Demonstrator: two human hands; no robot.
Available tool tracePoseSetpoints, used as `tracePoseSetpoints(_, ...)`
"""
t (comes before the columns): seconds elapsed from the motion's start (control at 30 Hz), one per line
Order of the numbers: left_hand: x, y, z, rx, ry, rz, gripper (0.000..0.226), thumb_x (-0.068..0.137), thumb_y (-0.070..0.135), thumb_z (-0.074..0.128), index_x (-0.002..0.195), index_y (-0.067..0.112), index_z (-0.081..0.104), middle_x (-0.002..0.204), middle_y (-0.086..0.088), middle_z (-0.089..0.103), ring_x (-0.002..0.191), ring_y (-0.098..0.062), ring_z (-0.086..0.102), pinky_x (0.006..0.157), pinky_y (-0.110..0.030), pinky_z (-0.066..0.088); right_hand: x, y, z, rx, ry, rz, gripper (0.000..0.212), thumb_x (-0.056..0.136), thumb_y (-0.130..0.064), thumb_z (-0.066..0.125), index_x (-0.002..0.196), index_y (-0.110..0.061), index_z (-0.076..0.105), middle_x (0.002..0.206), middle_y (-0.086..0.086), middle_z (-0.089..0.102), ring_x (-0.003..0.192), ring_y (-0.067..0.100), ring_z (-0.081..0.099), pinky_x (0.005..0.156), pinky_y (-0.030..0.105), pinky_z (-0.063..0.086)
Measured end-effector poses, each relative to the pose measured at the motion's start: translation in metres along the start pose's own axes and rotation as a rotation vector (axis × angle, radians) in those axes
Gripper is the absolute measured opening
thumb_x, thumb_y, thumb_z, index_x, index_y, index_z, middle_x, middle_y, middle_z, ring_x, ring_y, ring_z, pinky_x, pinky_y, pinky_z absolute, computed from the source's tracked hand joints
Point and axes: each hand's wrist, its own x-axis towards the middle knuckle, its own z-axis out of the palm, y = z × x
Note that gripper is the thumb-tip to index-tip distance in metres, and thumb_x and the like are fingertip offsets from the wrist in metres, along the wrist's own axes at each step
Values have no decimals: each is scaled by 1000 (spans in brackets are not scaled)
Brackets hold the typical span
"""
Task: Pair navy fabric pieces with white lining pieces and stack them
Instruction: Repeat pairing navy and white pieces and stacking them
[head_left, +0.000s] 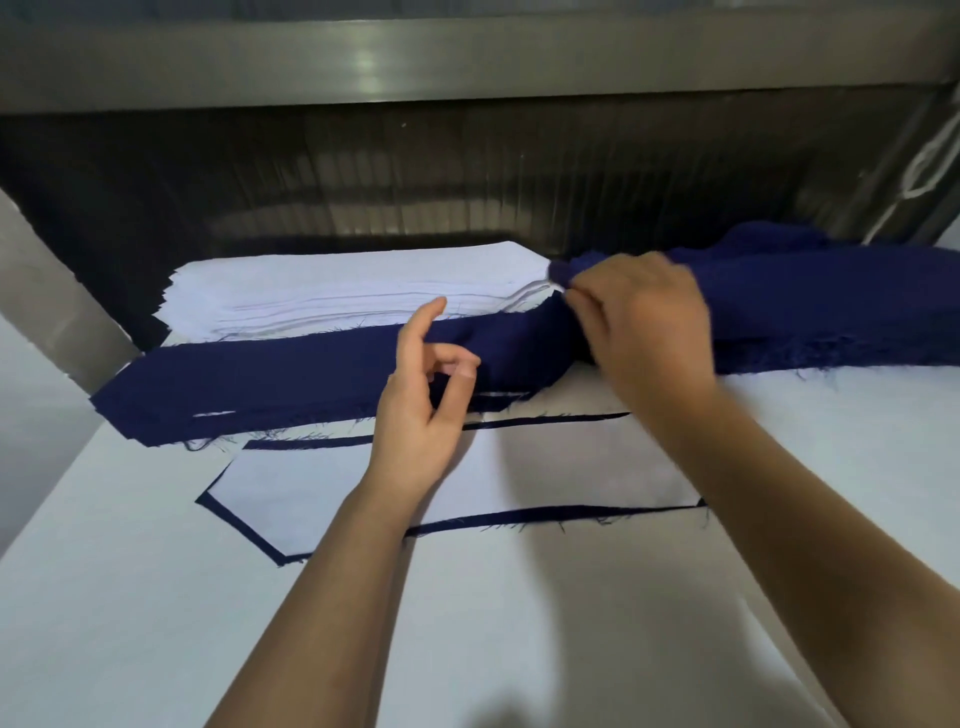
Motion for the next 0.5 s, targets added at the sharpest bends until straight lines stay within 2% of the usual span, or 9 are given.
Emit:
tracePoseSetpoints(0.07, -1, 1, -1, -46, -3, 44, 48, 96, 17, 45, 136, 40, 30, 93, 3, 66, 93, -13, 62, 87, -22, 46, -13, -20, 7, 51, -31, -92, 29, 94, -23, 48, 90, -3, 68, 85, 16, 66, 81, 35, 57, 71, 41, 37)
tracePoseSetpoints(0.13, -2, 0, -3, -76, -41, 40, 46, 97, 17, 43, 135, 43, 35, 90, 4, 66, 91, -16, 62, 87, -27, 48, -24, -34, 14, 94, -8, -109, 25, 88, -23, 56, 77, -3, 68, 70, 12, 65, 65, 32, 59, 62, 37, 42)
tracePoseSetpoints(0.23, -3, -1, -4, -40, -123, -4, 35, 99, 12, 48, 128, 30, 55, 92, 10, 68, 89, -9, 64, 86, -25, 50, -35, -41, 22, 150, 42, -110, 24, 81, -24, 64, 67, -5, 65, 58, 8, 61, 53, 28, 56, 53, 33, 44)
tracePoseSetpoints(0.3, -2, -2, -3, 10, -146, -4, 29, 96, 4, 52, 118, 18, 65, 101, 7, 69, 93, -6, 65, 86, -25, 51, -38, -41, 24, 177, 72, -117, 27, 82, -27, 63, 67, -5, 65, 58, 7, 61, 52, 27, 55, 52, 32, 45)
tracePoseSetpoints(0.43, 0, -2, -2, 79, -144, 57, 23, 91, -3, 58, 101, 11, 73, 93, 5, 69, 87, -9, 64, 79, -26, 51, -40, -36, 25, 190, 56, -167, 34, 84, -33, 50, 70, -6, 65, 61, 6, 61, 56, 26, 56, 58, 32, 41)
tracePoseSetpoints(0.5, 0, -2, -3, 89, -122, 59, 18, 90, -2, 60, 98, 8, 73, 90, 2, 69, 84, -11, 64, 78, -28, 51, -44, -27, 24, 196, 5, -180, 26, 82, -30, 59, 75, -6, 67, 69, 7, 63, 63, 27, 57, 62, 34, 38)
